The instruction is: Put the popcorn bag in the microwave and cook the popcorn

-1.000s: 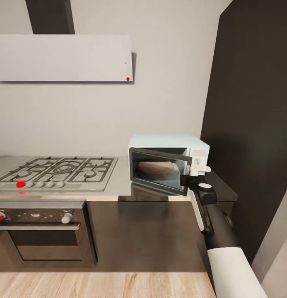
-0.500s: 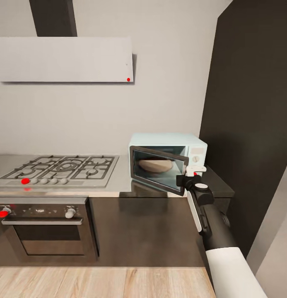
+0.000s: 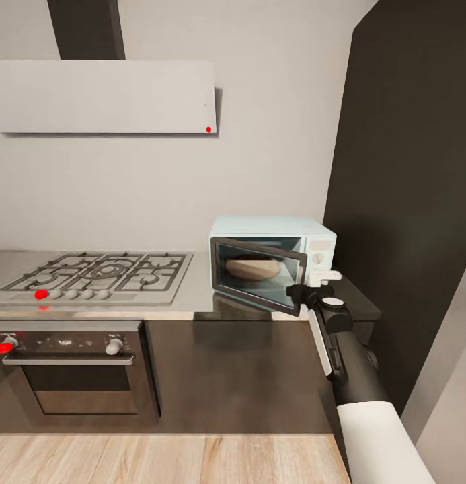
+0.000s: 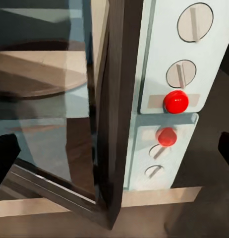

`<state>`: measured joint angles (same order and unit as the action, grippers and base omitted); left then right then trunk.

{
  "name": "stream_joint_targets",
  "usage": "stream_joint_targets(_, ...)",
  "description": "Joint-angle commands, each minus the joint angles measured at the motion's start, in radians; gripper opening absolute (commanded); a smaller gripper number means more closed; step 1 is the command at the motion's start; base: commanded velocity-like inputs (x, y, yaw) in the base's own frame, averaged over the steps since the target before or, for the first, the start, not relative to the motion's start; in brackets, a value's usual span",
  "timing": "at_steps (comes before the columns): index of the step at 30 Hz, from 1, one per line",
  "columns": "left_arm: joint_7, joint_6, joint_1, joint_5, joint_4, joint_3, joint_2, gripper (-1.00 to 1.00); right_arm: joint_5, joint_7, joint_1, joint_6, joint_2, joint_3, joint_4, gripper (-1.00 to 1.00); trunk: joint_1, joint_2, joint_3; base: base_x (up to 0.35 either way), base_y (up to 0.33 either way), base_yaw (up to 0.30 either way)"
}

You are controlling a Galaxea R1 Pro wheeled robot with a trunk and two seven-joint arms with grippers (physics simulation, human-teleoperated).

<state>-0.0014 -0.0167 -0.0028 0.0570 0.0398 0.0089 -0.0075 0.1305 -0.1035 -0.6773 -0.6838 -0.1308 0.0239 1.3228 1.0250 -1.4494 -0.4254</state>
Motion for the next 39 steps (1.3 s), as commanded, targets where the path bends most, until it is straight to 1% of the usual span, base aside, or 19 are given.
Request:
stream_joint_targets(1,0.0,-0.002,0.0,0.006,0.0,0.0,0.0,1.0,0.008,0.005,-0.001,-0.007,-0.001,0.0,0.0,1.0,0.0,-0.001,-0.001,0.0,0.0,0.0)
stream_joint_targets(4,0.0,-0.002,0.0,0.007,0.0,0.0,0.0,1.0,0.009,0.026,0.0,-0.02,0.002,-0.004,0.002,1.0,0.0,-0.001,-0.001,0.0,0.0,0.0)
stream_joint_targets(6,0.0,-0.002,0.0,0.007,0.0,0.0,0.0,1.0,0.008,0.048,0.001,-0.055,0.01,-0.006,-0.004,1.0,0.0,-0.001,-0.001,0.0,0.0,0.0)
stream_joint_targets(8,0.0,-0.002,0.0,0.007,0.0,0.0,0.0,1.0,0.009,0.054,0.001,-0.097,0.038,-0.007,-0.035,1.0,0.0,-0.001,-0.001,0.0,0.0,0.0)
stream_joint_targets(9,0.0,-0.002,0.0,0.007,0.0,0.001,-0.001,1.0,0.009,0.056,0.001,-0.114,0.075,-0.007,-0.065,1.0,0.0,-0.001,-0.001,0.0,0.0,0.0)
stream_joint_targets(10,0.0,-0.002,0.0,0.007,0.0,0.001,-0.001,1.0,0.008,0.057,0.001,-0.118,0.094,-0.007,-0.075,1.0,0.0,-0.001,-0.001,0.0,0.0,0.0)
stream_joint_targets(11,0.0,-0.002,0.0,0.007,0.0,0.002,-0.001,1.0,0.008,0.057,0.001,-0.123,0.123,-0.006,-0.086,1.0,0.0,-0.001,-0.001,0.0,0.0,0.0)
stream_joint_targets(13,0.0,-0.002,0.0,0.007,0.0,0.002,-0.001,1.0,0.008,0.057,0.001,-0.128,0.159,-0.004,-0.094,1.0,0.0,-0.001,-0.001,0.0,0.0,0.0)
stream_joint_targets(14,0.0,-0.002,0.0,0.007,0.0,0.002,0.0,1.0,0.009,0.054,0.001,-0.13,0.181,-0.001,-0.097,1.0,0.0,-0.001,-0.001,0.0,0.0,0.0)
stream_joint_targets(16,0.0,-0.002,0.0,0.007,0.0,0.002,0.0,1.0,0.011,0.05,0.001,-0.131,0.192,0.002,-0.097,1.0,0.0,-0.001,-0.001,0.0,0.0,0.0)
stream_joint_targets(17,0.0,-0.002,0.0,0.007,0.0,0.002,0.0,1.0,0.011,0.048,0.001,-0.131,0.201,0.01,-0.095,1.0,0.0,-0.001,-0.001,0.0,0.0,0.0)
stream_joint_targets(18,0.0,-0.002,0.0,0.007,0.0,0.002,-0.001,1.0,0.012,0.047,0.001,-0.131,0.209,0.032,-0.09,1.0,0.0,-0.001,-0.001,0.0,0.0,0.0)
stream_joint_targets(20,0.0,-0.002,0.0,0.007,0.0,0.001,-0.001,1.0,0.014,0.047,0.001,-0.126,0.215,0.078,-0.083,1.0,0.0,-0.001,-0.001,0.0,0.0,0.0)
stream_joint_targets(21,0.0,-0.002,0.0,0.007,0.0,0.001,-0.002,1.0,0.013,0.047,0.001,-0.121,0.215,0.092,-0.081,1.0,0.0,-0.001,-0.001,0.0,0.0,0.0)
stream_joint_targets(22,0.0,-0.002,0.0,0.007,0.0,0.0,-0.001,1.0,0.011,0.049,0.001,-0.118,0.215,0.096,-0.081,1.0,0.0,-0.001,-0.001,0.0,0.0,0.0)
stream_joint_targets(32,0.0,-0.003,0.0,0.006,0.0,0.0,-0.003,1.0,0.006,0.054,0.001,-0.115,0.209,0.098,-0.079,1.0,0.0,-0.001,-0.001,0.0,0.0,0.0)
stream_joint_targets(35,-0.003,-0.002,0.0,0.007,0.0,-0.001,0.0,1.0,0.006,0.056,0.001,-0.114,0.209,0.097,-0.047,1.0,0.0,-0.001,-0.001,0.038,0.0,0.0)
stream_joint_targets(39,-0.008,-0.002,0.0,0.006,0.0,-0.001,0.001,1.0,0.003,0.057,0.001,-0.114,0.207,0.096,-0.019,1.0,0.0,-0.001,-0.001,0.237,0.0,0.0)
